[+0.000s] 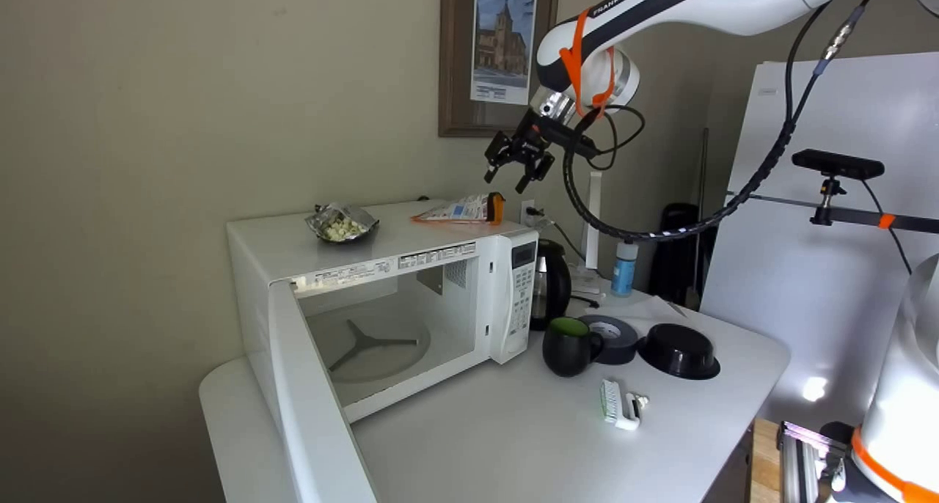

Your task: Remove the orange packet from on top of the microwave and put it inside the microwave

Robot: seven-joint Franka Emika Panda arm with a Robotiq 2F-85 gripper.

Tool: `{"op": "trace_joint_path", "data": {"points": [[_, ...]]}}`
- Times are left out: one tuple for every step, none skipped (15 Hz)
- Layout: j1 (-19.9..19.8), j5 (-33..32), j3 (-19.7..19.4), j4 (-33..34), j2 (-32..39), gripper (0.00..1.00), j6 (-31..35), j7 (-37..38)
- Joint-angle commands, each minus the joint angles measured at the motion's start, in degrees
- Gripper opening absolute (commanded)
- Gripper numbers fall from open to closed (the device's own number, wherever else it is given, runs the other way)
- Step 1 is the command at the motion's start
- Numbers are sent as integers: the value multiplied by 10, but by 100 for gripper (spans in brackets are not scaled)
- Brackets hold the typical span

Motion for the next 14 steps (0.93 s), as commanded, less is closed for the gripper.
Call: {"op": "trace_joint_path", "data": {"points": [[1,35,9,16,29,88,13,-4],[0,42,11,18,34,84,17,-5],[0,47,14,20,38,78,20,-5],[-1,49,16,23,42,70,20,-5],[-1,52,17,26,45,51,20,-5],[-2,53,19,29,48,45,18,-5],[-2,54,20,32,51,45,17,-4],[-2,54,21,33,52,36,16,-4],[-3,54,22,34,54,28,16,-4],[-3,53,22,36,55,19,16,-3],[-3,53,22,37,56,12,16,-3],[-4,53,23,38,57,5,16,-4],[-4,53,23,38,57,0,15,-5],[-4,53,23,38,56,0,15,-5]]}}
